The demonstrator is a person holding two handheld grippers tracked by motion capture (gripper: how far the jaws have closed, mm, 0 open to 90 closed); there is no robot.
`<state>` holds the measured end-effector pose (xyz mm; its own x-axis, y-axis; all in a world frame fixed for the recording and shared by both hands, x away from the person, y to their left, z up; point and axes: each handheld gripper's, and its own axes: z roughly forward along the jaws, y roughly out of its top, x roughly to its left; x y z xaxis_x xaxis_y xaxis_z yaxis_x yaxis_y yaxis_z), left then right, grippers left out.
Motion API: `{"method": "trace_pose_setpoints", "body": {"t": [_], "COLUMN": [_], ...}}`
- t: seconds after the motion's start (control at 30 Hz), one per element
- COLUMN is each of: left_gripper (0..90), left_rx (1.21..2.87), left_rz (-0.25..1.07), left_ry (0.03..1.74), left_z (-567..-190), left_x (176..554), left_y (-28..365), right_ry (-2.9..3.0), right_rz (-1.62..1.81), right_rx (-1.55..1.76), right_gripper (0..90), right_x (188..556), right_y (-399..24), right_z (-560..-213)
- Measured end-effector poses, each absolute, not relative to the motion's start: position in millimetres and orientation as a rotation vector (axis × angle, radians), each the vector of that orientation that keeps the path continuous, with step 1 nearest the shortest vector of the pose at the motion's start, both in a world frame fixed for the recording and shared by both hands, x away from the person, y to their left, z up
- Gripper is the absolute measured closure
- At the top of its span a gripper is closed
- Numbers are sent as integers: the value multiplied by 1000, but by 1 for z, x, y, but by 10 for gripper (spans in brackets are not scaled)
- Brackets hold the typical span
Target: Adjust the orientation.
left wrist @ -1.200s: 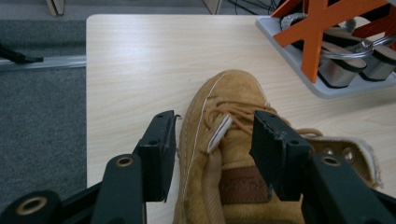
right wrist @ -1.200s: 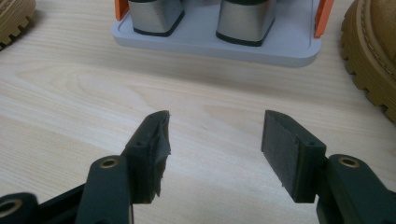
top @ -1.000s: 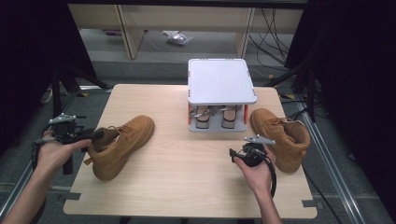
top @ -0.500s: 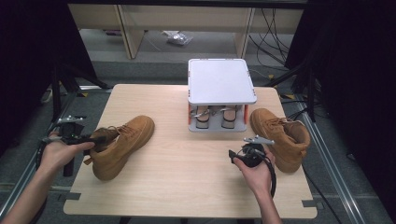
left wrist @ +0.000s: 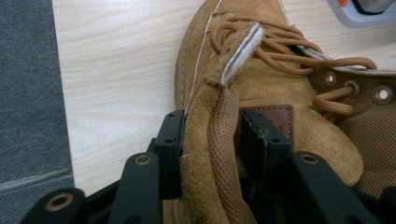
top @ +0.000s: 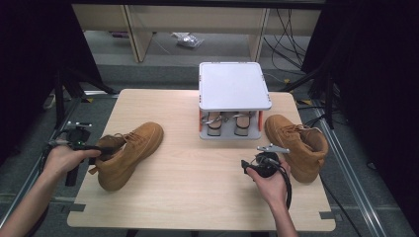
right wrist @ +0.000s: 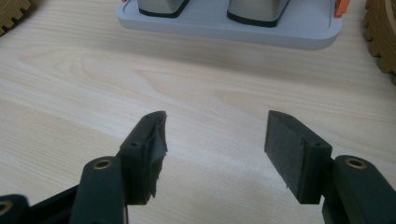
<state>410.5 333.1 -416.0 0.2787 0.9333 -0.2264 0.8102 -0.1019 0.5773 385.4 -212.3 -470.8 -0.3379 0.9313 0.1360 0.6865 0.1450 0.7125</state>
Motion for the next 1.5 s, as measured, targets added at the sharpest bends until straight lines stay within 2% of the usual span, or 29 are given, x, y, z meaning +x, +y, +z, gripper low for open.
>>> {"method": "trace_pose_setpoints", "body": {"t": [0.2,0.3,0.63,1.1,1.5], "left_gripper": [670,743,798,819,819], "left_rx": [1964,1990,1916,1738,1680], "left_rz": [260,276,202,118,134], "left_ry": [1593,1582,1579,1584,1567], "left_z": [-416,-416,-417,-424,-420], "left_x": [412,413,412,408,408], "left_y": [333,334,341,351,347], "right_ry": [2095,2102,2105,2093,2090], "right_rz": [1000,1013,1011,999,1029], "right_rx": [1567,1568,1578,1596,1583], "right_gripper": [395,395,395,396,396], "right_x": [385,385,385,384,386], "right_y": [-212,-211,-212,-213,-216], "right_z": [-472,-474,-474,-475,-477]}}
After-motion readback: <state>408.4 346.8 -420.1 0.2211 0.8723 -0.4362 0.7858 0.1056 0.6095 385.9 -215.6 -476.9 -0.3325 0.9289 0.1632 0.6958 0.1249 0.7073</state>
